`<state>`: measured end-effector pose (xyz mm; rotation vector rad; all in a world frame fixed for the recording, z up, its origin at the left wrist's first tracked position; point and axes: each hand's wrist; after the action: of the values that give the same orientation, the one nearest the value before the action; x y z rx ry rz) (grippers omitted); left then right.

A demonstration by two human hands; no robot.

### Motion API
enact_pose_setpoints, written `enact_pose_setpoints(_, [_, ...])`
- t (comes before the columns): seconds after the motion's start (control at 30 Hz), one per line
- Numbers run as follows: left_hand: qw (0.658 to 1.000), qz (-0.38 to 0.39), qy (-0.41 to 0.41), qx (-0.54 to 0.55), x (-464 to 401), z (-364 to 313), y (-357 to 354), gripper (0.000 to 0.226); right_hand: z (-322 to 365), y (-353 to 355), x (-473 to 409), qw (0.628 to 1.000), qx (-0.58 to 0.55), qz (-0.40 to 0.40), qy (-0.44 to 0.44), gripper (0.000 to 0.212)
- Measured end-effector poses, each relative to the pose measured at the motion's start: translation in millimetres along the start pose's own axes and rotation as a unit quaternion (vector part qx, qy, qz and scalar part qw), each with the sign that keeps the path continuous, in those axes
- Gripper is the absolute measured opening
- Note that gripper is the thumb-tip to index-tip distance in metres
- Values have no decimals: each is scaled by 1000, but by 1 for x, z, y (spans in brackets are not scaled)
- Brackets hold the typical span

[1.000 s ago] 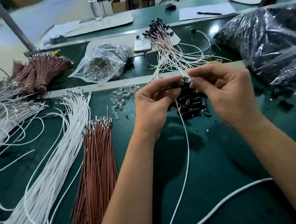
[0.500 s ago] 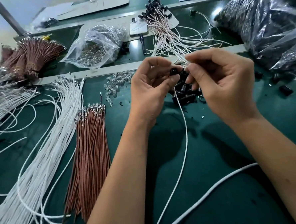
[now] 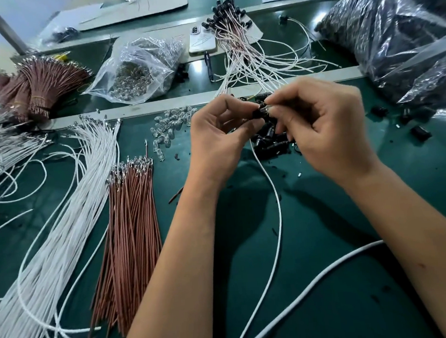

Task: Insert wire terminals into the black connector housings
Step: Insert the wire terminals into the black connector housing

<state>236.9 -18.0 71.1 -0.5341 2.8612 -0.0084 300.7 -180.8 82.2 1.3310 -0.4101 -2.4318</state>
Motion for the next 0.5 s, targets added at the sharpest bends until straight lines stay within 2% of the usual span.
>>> enact_pose_setpoints(0.3, [1000, -10, 2, -5, -1, 1, -1, 32, -3, 4, 1, 998, 14, 40, -53, 6])
enact_pose_setpoints(0.5, [1000, 5, 1, -5, 0, -1, 4, 28, -3, 3, 3, 995, -29, 34, -90, 6])
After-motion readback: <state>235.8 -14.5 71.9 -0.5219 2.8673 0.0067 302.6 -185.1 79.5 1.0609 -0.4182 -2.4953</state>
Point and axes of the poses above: each hand's wrist, its own x-axis away from the middle knuckle, its own y-axis out of the back of the hand, z = x × y, and after that the axes turned 5 degrees about y, right-handed
